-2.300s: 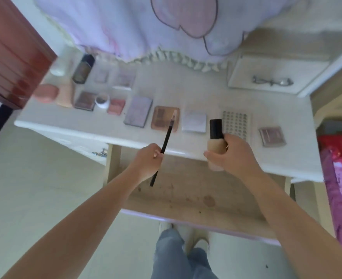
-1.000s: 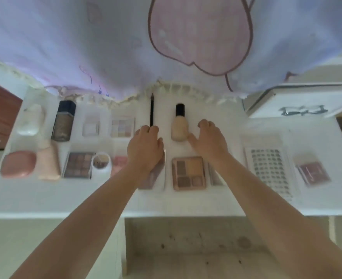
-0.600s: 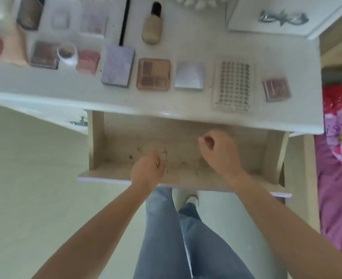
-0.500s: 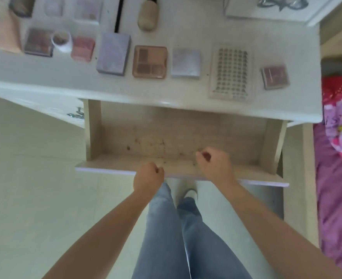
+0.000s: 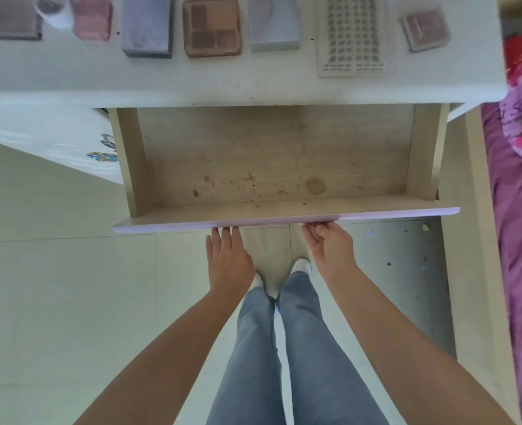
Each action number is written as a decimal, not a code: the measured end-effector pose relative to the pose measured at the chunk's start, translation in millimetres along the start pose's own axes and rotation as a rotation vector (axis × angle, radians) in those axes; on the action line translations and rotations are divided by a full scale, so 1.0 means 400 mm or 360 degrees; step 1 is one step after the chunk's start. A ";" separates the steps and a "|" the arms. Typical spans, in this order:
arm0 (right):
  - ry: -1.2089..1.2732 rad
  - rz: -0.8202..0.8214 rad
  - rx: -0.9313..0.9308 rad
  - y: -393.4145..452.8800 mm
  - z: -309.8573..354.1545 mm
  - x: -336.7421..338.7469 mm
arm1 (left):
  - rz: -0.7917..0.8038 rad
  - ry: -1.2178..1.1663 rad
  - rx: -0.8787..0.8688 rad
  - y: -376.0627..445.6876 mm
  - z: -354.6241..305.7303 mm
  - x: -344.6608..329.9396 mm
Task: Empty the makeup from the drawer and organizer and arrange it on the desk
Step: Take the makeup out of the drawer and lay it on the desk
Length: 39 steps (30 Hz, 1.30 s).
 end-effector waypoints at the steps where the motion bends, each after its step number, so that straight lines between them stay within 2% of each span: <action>1: -0.0002 -0.0008 0.0014 -0.014 0.002 -0.002 | -0.0083 0.0079 -0.0072 -0.005 0.008 0.010; 4: 0.0113 -0.0059 0.0075 -0.051 0.011 -0.013 | -0.0288 0.0353 -0.0265 -0.014 0.041 0.019; 8: 0.0257 -0.0090 0.0122 -0.085 0.032 -0.033 | -0.0436 0.0425 -0.0470 -0.028 0.068 0.038; 11: 0.0150 0.0014 0.0267 -0.116 0.047 -0.050 | -0.0506 0.0422 -0.0475 -0.013 0.081 0.052; 12: -0.0067 0.0083 0.0370 -0.119 0.050 -0.055 | -0.0505 0.0409 -0.0437 -0.006 0.079 0.070; 16: -0.1717 0.0421 0.0933 -0.071 0.035 -0.070 | -0.0504 0.0485 -0.0380 0.068 0.067 0.104; 18: -0.2306 0.0541 0.1265 -0.027 0.013 -0.060 | -0.0503 0.0500 -0.0339 0.107 0.066 0.104; 20: -0.2783 0.0434 0.1494 0.032 -0.002 -0.048 | -0.0522 0.0556 -0.0422 0.148 0.067 0.084; 22: -0.3032 0.0313 0.1583 0.087 -0.005 -0.055 | -0.0530 0.0518 -0.0444 0.178 0.065 0.090; 28: -0.3219 0.0253 0.1657 0.189 0.045 -0.135 | -0.0706 0.0376 -0.0462 0.306 0.017 0.107; 33: -0.3123 0.0229 0.1727 0.242 0.074 -0.170 | -0.0798 0.0359 -0.0421 0.371 -0.023 0.117; 36: -0.3107 0.0213 0.1871 0.257 0.088 -0.168 | -0.0842 0.0307 -0.0426 0.375 -0.030 0.112; 39: -0.2980 0.0289 0.1780 0.269 0.081 -0.155 | -0.0845 0.0318 -0.0420 0.375 -0.033 0.115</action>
Point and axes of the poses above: each hand's wrist, its own y-axis towards the middle knuckle, its own x-axis out of the back of the hand, z = x × y, the point moved 2 cm from there along y, towards the middle knuckle, and after that the axes turned 8 degrees about x, right-handed, at the moved point
